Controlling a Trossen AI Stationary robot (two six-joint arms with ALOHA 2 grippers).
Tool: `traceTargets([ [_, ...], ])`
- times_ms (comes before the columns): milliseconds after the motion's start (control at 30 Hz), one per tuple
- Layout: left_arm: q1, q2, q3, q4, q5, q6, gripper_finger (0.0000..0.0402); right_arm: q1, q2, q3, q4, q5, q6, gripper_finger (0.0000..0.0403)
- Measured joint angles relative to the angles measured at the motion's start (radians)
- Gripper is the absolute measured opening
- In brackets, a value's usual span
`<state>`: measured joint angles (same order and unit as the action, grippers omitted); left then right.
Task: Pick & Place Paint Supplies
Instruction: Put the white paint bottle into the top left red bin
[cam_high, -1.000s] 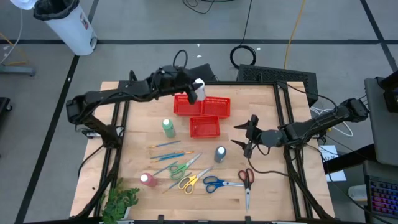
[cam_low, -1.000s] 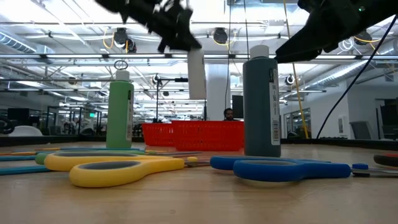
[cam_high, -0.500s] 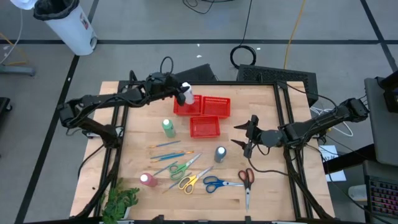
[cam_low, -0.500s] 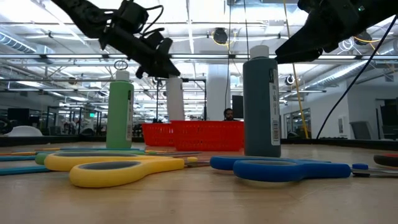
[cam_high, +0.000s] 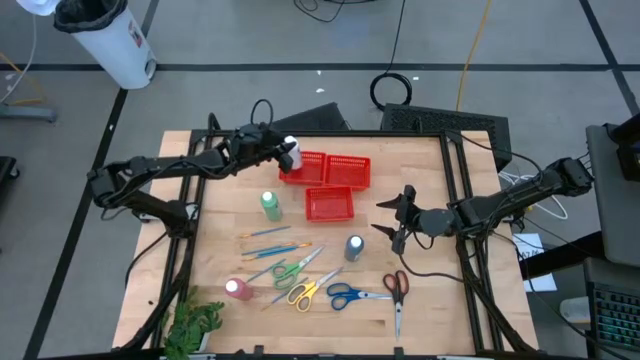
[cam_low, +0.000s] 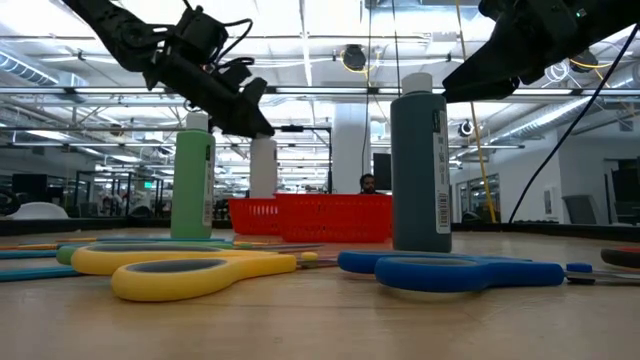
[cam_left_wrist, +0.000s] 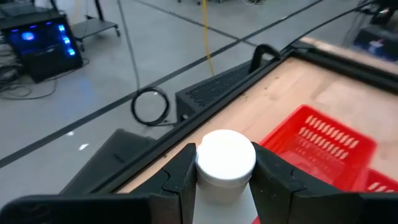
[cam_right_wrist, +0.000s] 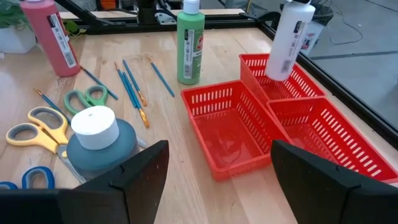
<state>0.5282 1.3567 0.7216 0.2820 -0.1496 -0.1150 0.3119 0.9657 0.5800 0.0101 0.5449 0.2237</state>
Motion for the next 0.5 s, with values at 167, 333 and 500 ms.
traceTargets([
  [167,0.001,0.000,-0.001,-0.019,-0.010,0.001,0.0119,0.000,0.000,0.000,0.000,0.000,0.000,0.0271],
  [333,-0.001,0.019,0.000,-0.030,-0.010,-0.017,0.0119,0.000,0.000,0.000,0.000,0.000,0.000,0.0271],
  [500,-0.001,0.068,0.001,-0.013,-0.036,-0.050,0.0119,0.000,0.000,0.000,0.000,0.000,0.000,0.0269],
])
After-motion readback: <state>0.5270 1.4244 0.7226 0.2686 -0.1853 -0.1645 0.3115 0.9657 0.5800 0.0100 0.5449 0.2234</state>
